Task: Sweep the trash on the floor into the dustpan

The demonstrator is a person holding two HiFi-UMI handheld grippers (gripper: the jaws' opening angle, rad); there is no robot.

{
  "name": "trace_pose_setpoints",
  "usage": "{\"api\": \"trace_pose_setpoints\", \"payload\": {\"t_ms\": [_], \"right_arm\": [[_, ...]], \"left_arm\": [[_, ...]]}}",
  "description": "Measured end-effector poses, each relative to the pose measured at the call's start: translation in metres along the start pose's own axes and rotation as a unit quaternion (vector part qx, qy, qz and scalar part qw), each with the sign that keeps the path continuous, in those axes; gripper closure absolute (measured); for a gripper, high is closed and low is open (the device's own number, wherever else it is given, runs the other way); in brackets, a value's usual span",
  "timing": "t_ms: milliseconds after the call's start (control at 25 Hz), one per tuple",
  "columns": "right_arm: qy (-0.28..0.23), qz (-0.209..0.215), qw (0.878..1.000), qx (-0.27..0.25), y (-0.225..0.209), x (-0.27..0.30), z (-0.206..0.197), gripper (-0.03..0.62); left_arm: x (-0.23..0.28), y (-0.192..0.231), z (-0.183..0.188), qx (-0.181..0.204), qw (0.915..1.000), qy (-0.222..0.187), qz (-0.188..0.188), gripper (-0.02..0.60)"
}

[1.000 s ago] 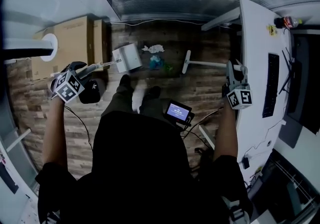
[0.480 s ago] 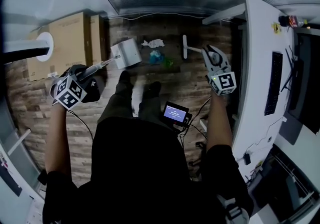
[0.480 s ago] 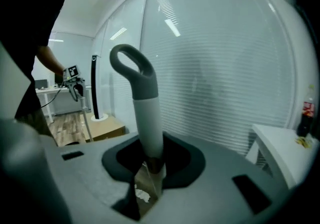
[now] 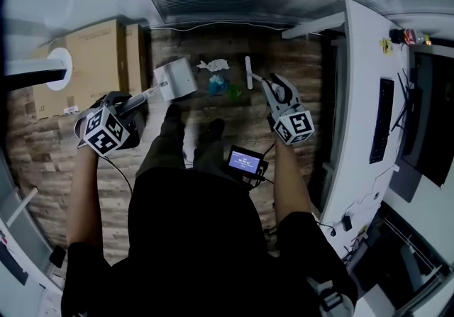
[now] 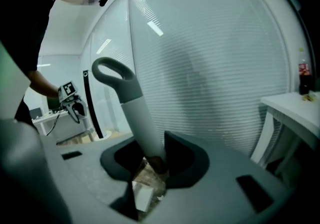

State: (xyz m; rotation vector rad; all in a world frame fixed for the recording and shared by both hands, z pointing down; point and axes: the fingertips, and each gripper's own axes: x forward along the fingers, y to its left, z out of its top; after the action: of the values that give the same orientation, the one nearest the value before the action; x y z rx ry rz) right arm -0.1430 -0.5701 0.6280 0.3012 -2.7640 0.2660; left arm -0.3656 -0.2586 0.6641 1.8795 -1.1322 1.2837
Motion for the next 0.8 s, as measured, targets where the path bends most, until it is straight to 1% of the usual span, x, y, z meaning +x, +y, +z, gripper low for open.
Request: {"api": "trace_pose_setpoints", "payload": {"t_ms": [80, 160, 320, 480, 600, 800], "right_arm": [[-0.019, -0.030, 0.999, 0.030, 0.003, 0.003, 0.001, 0.477], [-0.032, -0.051, 0.997, 0.051, 0.010, 0.010, 0.001, 0.473], [-0.050, -0.069, 0.994, 0.072, 0.029, 0.028, 0.005, 0.467], [-0.085, -0.090, 0.987, 0.100, 0.039, 0.043, 0.017, 0.465], [-0.105, -0.090, 0.984, 0.114, 0.050, 0.057, 0.023, 0.464], [-0.118, -0.080, 0.982, 0.124, 0.073, 0.074, 0.029, 0.458]], "left_arm": [[-0.001, 0.003, -0.001, 0.002, 1.0000, 0.003, -0.007, 0.451], [-0.002, 0.006, -0.001, 0.005, 0.9999, 0.003, -0.011, 0.451], [-0.002, 0.010, 0.000, 0.018, 0.9997, 0.003, -0.016, 0.451], [0.000, 0.009, 0.003, 0.033, 0.9991, 0.000, -0.026, 0.453], [0.000, 0.008, 0.006, 0.035, 0.9988, -0.009, -0.033, 0.451], [0.000, 0.006, 0.009, 0.032, 0.9984, -0.023, -0.040, 0.451]]}}
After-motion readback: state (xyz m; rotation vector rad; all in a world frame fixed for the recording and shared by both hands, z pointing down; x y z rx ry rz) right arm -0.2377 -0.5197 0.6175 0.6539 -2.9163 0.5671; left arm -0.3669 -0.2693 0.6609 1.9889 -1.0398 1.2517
